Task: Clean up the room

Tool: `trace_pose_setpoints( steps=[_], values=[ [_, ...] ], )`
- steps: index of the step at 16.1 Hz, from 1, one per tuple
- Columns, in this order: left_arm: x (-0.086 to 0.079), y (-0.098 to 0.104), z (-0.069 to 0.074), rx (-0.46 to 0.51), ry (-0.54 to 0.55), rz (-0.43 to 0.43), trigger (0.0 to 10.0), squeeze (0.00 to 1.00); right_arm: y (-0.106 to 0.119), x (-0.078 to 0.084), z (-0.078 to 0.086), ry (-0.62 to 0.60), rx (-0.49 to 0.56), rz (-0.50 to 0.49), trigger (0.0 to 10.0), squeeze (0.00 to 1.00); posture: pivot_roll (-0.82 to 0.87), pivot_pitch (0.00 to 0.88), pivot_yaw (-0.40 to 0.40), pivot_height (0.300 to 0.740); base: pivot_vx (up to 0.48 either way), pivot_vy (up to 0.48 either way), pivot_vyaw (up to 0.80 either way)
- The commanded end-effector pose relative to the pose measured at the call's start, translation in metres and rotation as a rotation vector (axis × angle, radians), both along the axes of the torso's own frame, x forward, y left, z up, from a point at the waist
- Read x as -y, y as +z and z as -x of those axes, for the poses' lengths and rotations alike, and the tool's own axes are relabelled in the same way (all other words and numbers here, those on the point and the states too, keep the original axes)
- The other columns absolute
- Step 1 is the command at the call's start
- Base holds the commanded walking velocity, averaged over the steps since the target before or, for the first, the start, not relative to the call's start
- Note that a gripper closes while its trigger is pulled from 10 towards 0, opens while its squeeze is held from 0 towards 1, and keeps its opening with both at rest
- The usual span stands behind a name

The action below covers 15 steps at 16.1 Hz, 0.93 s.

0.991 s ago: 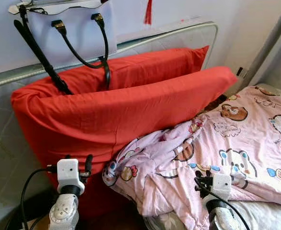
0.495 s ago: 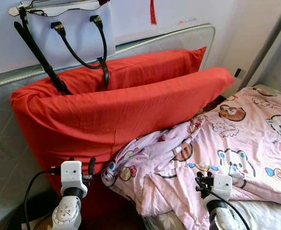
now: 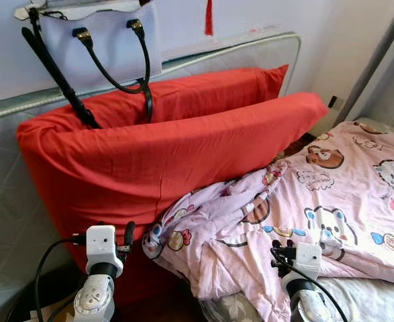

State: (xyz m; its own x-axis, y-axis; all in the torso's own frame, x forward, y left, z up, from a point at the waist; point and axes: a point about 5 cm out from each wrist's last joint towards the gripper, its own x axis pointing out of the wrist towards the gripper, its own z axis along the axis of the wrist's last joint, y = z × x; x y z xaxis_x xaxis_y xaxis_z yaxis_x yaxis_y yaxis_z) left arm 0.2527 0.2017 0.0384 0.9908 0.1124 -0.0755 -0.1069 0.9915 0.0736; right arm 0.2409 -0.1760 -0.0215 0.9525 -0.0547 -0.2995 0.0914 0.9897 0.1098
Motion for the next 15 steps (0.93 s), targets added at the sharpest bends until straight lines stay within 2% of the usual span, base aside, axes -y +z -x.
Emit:
trace_pose_setpoints(
  steps=[1,3,4,6,13,15],
  values=[
    [0.0036,0.002,-0.0014,0.003,-0.018,-0.008,10.0,0.0,0.0003,-0.0008,-0.002,0.004,-0.006,0.0,10.0,0.0,0.05,0.0,-0.044,0.695,0.0,0.0,0.0],
    [0.0052,0.0021,-0.0016,0.002,-0.025,-0.006,10.0,0.0,-0.0021,-0.0016,-0.0034,0.005,-0.04,-0.004,10.0,0.0,0.05,0.0,-0.043,0.685,0.0,0.0,0.0],
    [0.0057,0.0016,-0.001,0.0,-0.026,-0.005,10.0,0.0,-0.0008,-0.0015,-0.0035,0.012,-0.026,0.002,10.0,0.0,0.05,0.0,-0.043,0.67,0.0,0.0,0.0],
    [0.0062,0.0009,-0.0001,-0.004,-0.026,-0.003,10.0,0.0,-0.0002,-0.0013,-0.0025,0.017,-0.012,-0.006,10.0,0.0,0.05,0.0,-0.046,0.67,0.0,0.0,0.0],
    [0.0069,0.0011,-0.0005,-0.01,-0.034,-0.006,10.0,0.0,-0.0067,-0.0058,-0.0016,0.036,-0.077,0.009,10.0,0.0,0.05,0.0,-0.046,0.67,0.0,0.0,0.0],
    [0.007,0.001,-0.0004,-0.012,-0.035,-0.005,10.0,0.0,-0.0073,-0.0069,-0.0018,0.046,-0.083,0.008,10.0,0.0,0.05,0.0,-0.045,0.65,0.0,0.0,0.0]
  ],
)
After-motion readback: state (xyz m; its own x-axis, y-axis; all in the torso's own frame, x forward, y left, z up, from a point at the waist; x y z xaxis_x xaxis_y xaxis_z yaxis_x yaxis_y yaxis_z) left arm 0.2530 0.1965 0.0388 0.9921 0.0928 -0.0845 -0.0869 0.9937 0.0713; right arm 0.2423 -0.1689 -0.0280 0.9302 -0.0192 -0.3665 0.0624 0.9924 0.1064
